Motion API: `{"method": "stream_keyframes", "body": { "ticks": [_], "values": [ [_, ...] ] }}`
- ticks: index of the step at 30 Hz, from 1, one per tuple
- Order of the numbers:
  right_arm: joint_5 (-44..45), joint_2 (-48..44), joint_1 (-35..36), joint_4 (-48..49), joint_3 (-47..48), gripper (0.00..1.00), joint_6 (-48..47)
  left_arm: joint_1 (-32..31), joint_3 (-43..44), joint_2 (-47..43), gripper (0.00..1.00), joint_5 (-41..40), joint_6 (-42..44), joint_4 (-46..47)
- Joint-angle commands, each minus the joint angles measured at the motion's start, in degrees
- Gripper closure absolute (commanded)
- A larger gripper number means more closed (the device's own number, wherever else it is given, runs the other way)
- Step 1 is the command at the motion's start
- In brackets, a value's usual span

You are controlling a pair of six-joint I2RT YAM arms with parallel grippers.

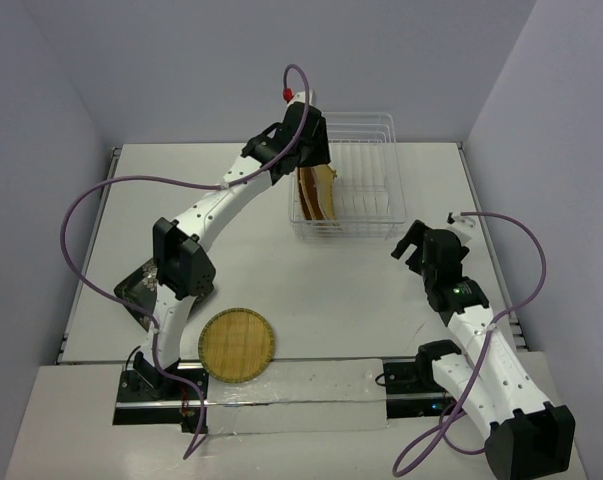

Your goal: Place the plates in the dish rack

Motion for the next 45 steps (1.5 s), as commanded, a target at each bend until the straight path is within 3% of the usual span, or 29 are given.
{"method": "stream_keyframes", "body": {
  "ticks": [1, 9, 14, 17, 21, 25, 31, 32, 37, 45],
  "values": [
    [-1.7, -1.1, -0.3, 1.1, 0.2, 0.02, -1.2, -0.4, 2.4, -6.4, 0.31, 0.8, 2.9, 2.5],
    [-10.1, -2.3, -0.2, 1.8, 1.9, 0.00, -4.6, -0.4, -4.0, -18.1, 0.10, -2.7, 4.9, 2.1],
    [-22.0, -4.9, 0.8, 3.7, 1.1, 0.00, -7.3, -0.4, -12.2, -26.6, 0.01, -6.9, 1.6, -0.3],
    [-29.0, -4.9, 3.7, 5.6, 0.6, 0.00, -9.2, -0.3, -21.1, -32.8, 0.01, -7.6, -2.1, -0.9],
    [-32.5, -1.4, 15.2, 7.4, 0.6, 0.00, -10.7, -0.3, -39.5, -44.8, 0.01, -8.0, -12.5, 0.1],
    [-36.8, 7.9, 23.9, 10.2, 2.1, 0.00, -11.4, -0.2, -56.9, -55.8, 0.01, -6.0, -21.8, 2.7],
    [-40.6, 22.1, 33.9, 14.5, 5.7, 0.00, -12.9, -0.3, -74.6, -68.7, 0.01, -5.2, -37.6, -7.3],
    [-41.5, 25.1, 35.7, 15.5, 7.3, 0.00, -13.0, -0.3, -81.1, -71.5, 0.01, -4.1, -40.8, -8.8],
    [-48.5, 35.6, 40.4, 22.7, 9.4, 0.00, -12.5, -0.3, -88.2, -79.1, 0.01, -2.4, -48.1, -13.9],
    [-55.4, 50.3, 46.0, 28.6, 15.2, 0.00, -10.4, -0.3, -91.1, -84.4, 0.01, -3.1, -50.4, -16.7]
  ]
}}
